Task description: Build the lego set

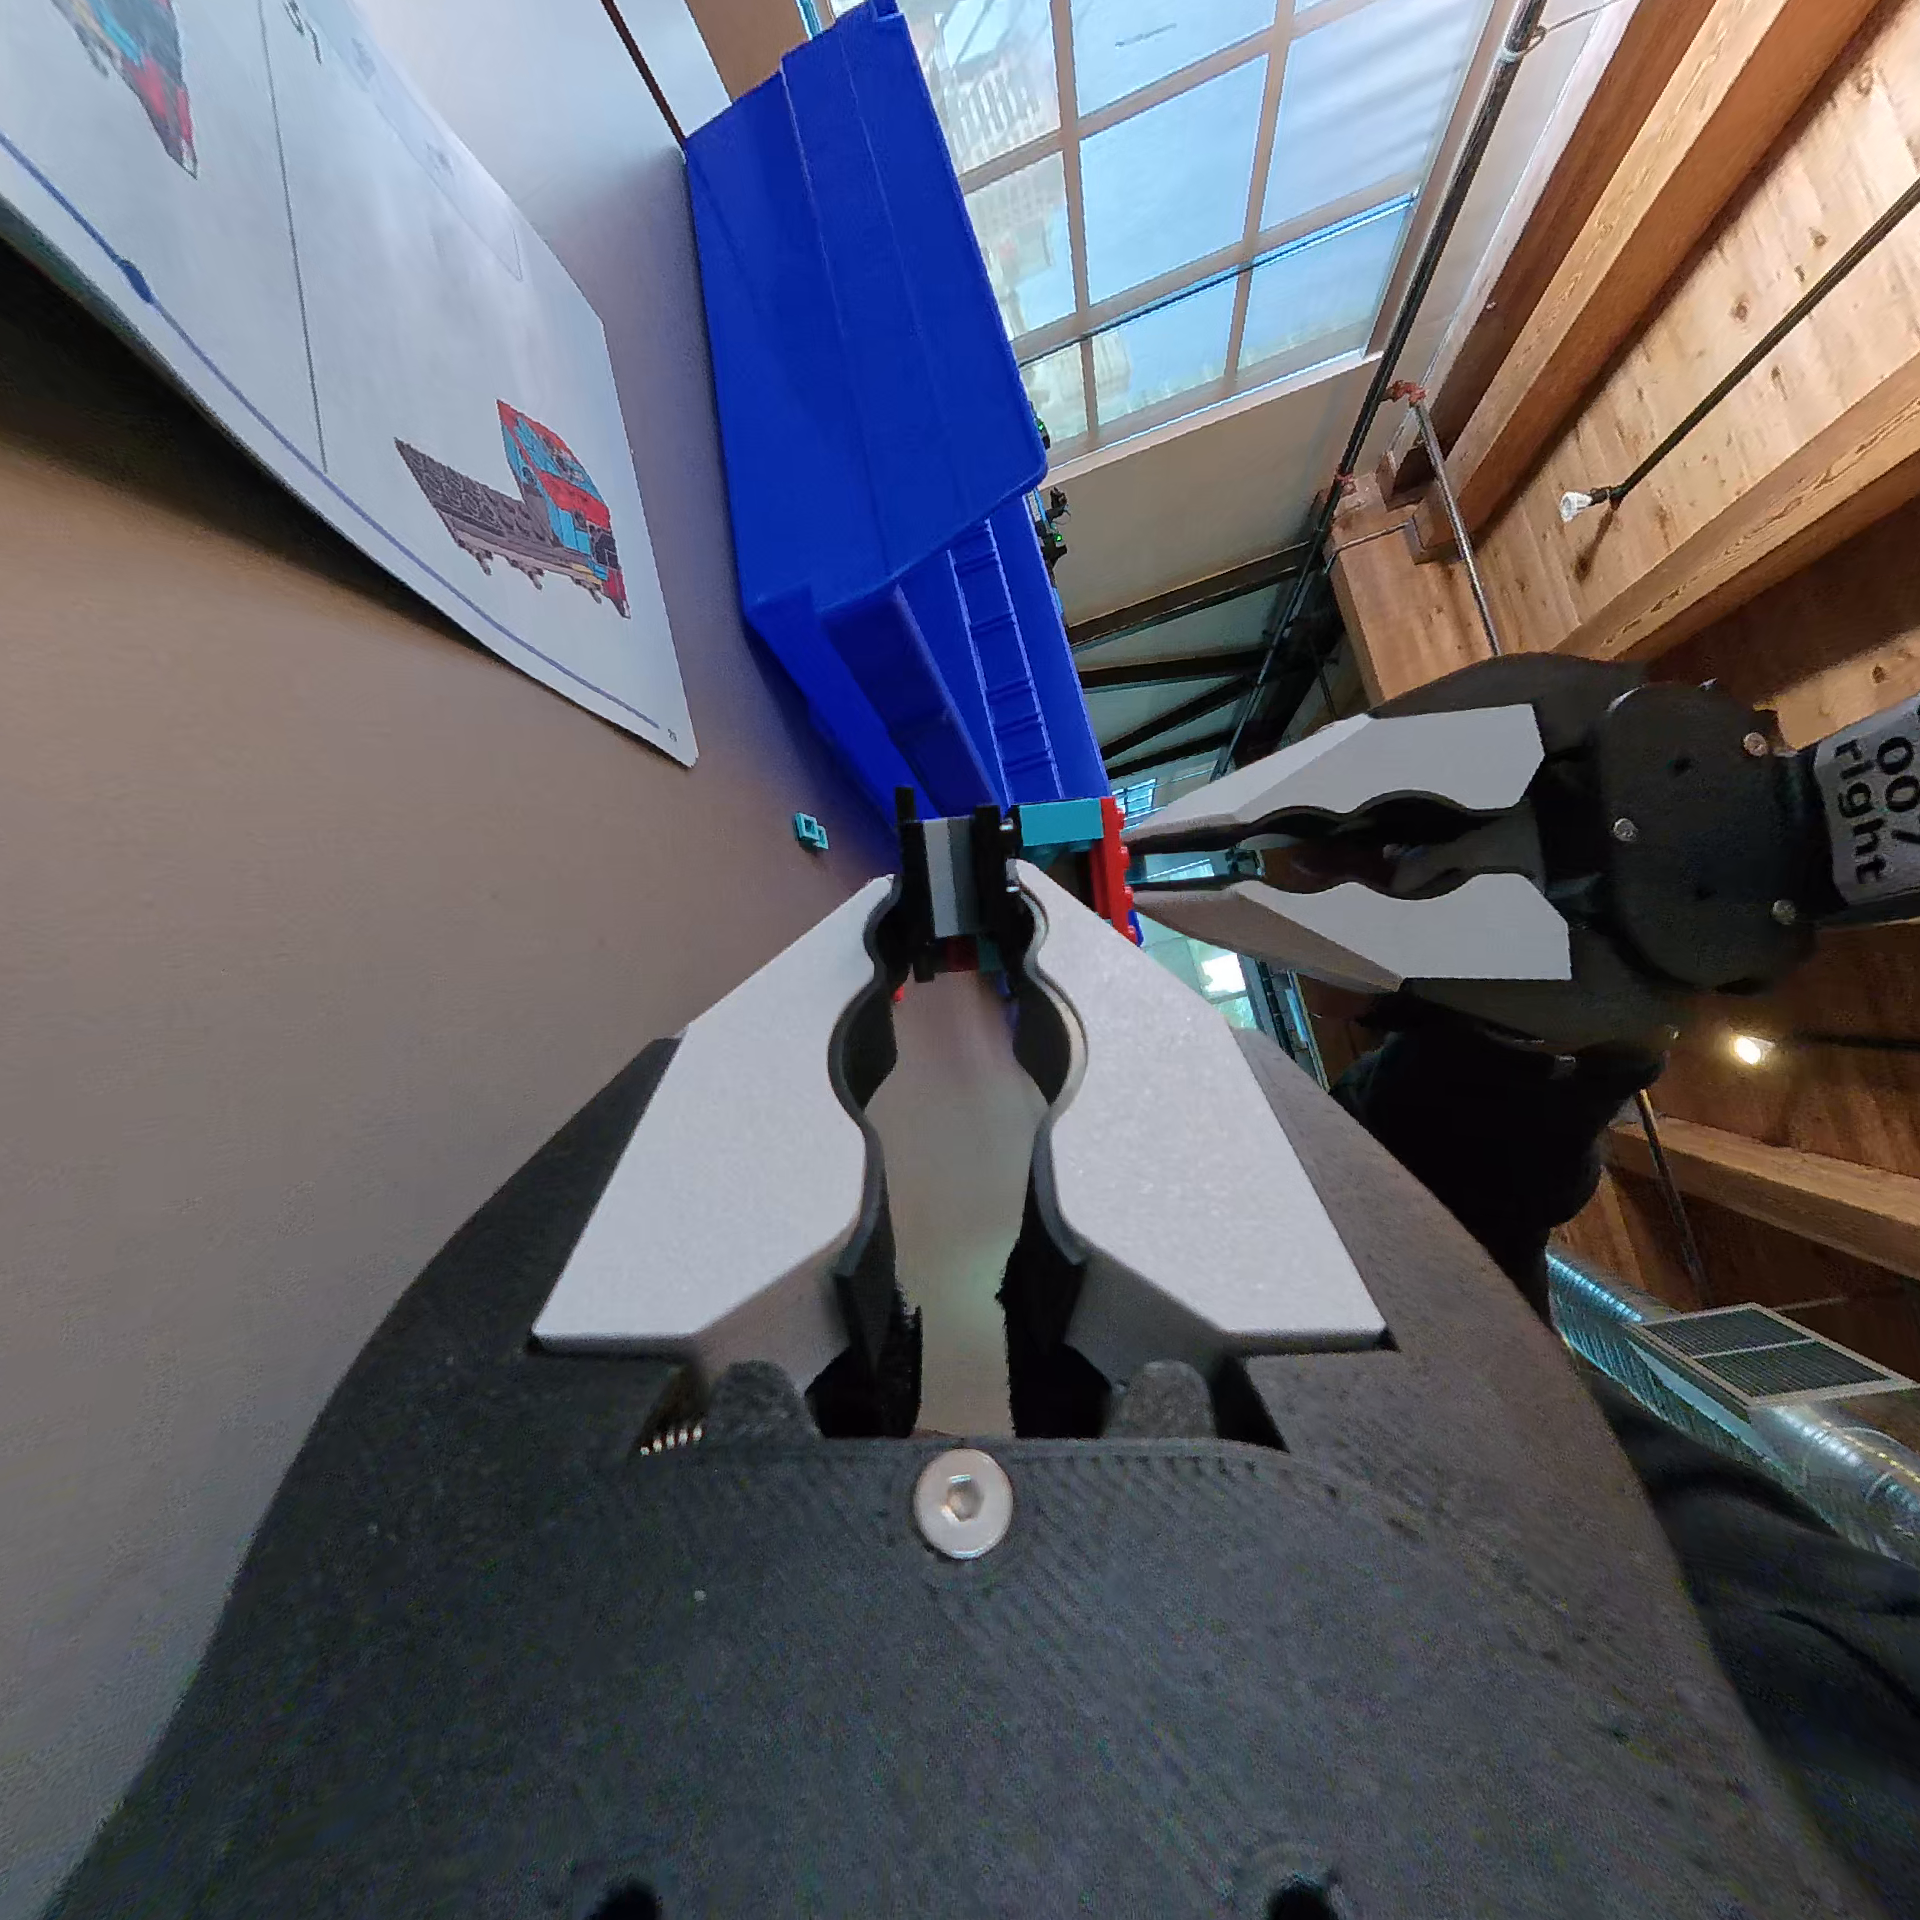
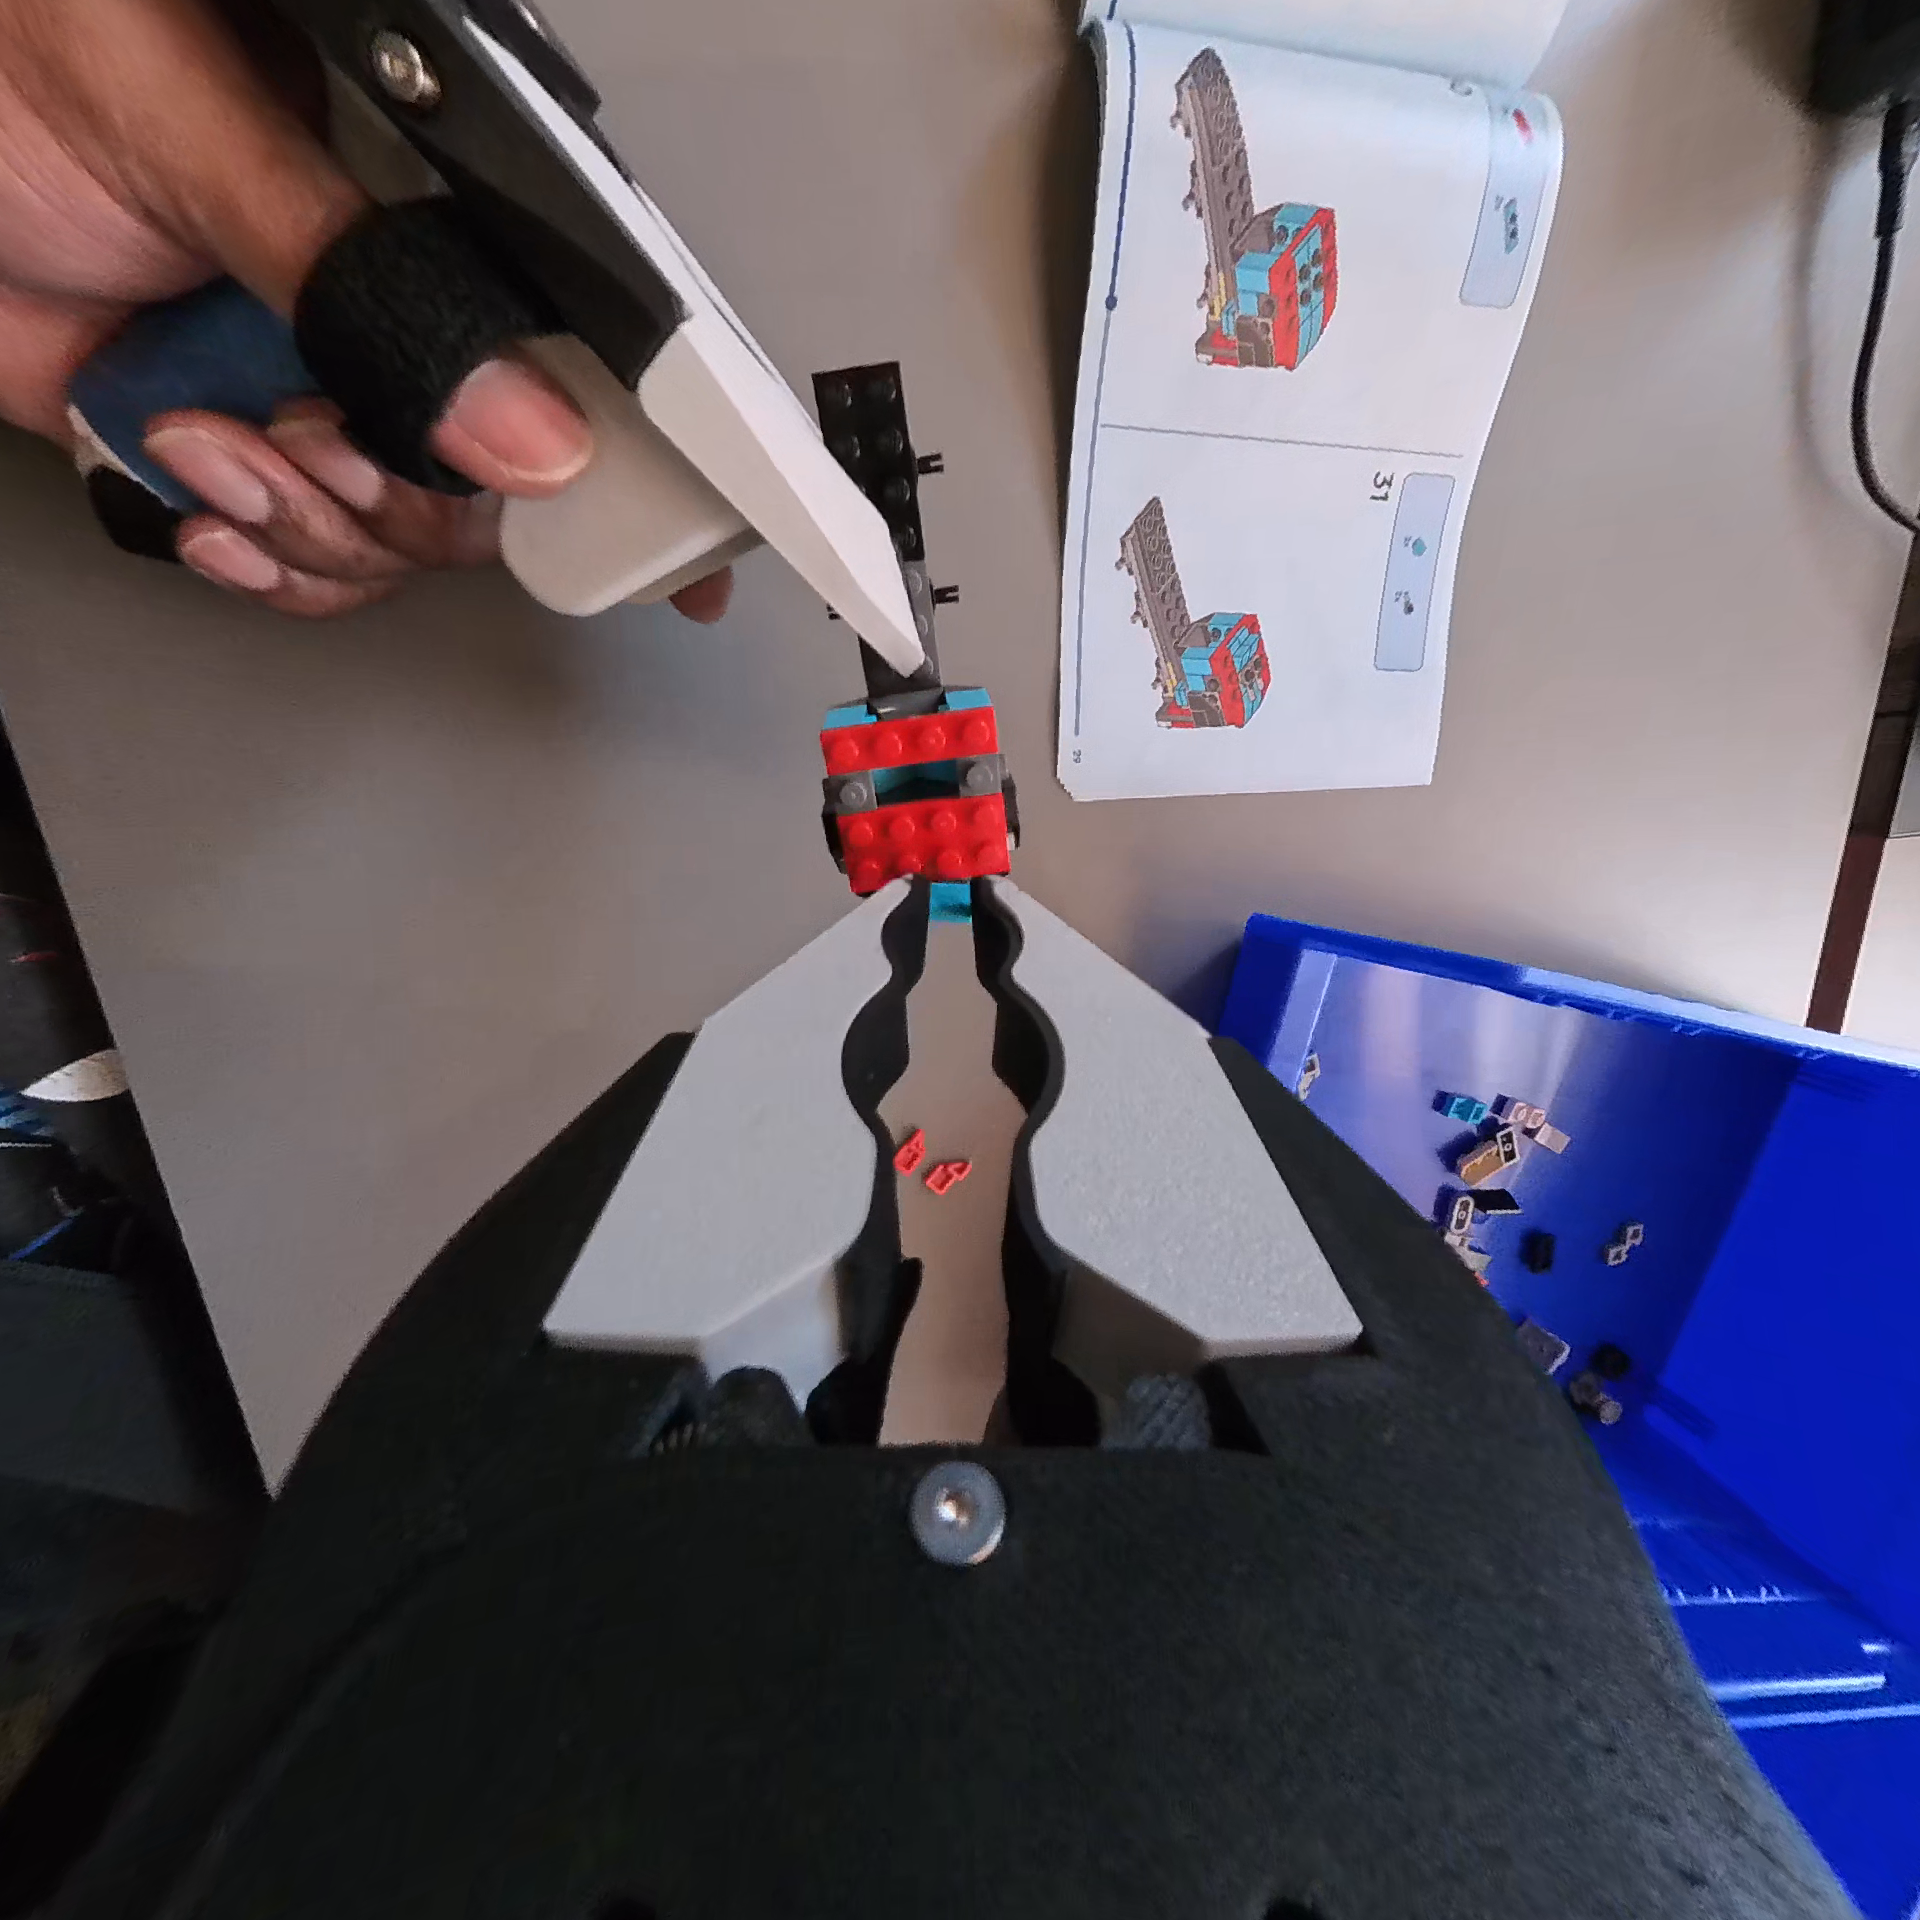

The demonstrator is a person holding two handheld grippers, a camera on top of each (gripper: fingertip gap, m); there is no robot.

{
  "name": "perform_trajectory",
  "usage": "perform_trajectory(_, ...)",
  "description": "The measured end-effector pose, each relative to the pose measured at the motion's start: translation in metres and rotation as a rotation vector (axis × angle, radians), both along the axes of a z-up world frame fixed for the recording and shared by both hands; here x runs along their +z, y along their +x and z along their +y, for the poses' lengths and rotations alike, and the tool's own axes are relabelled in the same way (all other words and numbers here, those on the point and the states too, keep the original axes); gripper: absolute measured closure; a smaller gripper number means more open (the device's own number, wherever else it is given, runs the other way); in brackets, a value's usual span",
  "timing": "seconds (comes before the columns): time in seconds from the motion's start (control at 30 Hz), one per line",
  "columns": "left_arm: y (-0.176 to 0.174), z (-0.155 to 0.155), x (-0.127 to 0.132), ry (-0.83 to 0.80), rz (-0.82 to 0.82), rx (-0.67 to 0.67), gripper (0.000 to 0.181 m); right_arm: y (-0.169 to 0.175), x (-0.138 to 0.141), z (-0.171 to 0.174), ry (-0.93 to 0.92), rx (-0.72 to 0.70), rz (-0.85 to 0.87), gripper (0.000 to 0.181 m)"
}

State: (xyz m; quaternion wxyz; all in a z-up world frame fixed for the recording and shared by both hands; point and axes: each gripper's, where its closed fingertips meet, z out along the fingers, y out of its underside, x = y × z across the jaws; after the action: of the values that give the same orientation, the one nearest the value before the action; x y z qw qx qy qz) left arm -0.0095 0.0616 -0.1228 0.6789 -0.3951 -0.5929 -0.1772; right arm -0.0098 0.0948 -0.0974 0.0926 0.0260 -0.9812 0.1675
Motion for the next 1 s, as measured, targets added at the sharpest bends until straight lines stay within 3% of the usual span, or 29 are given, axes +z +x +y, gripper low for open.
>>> perform_trajectory(1.0, -0.003, -0.012, 0.005, 0.149, -0.033, 0.025, 0.165, -0.005, 0.009, -0.024, -0.184, 0.007, 0.041, 0.173)
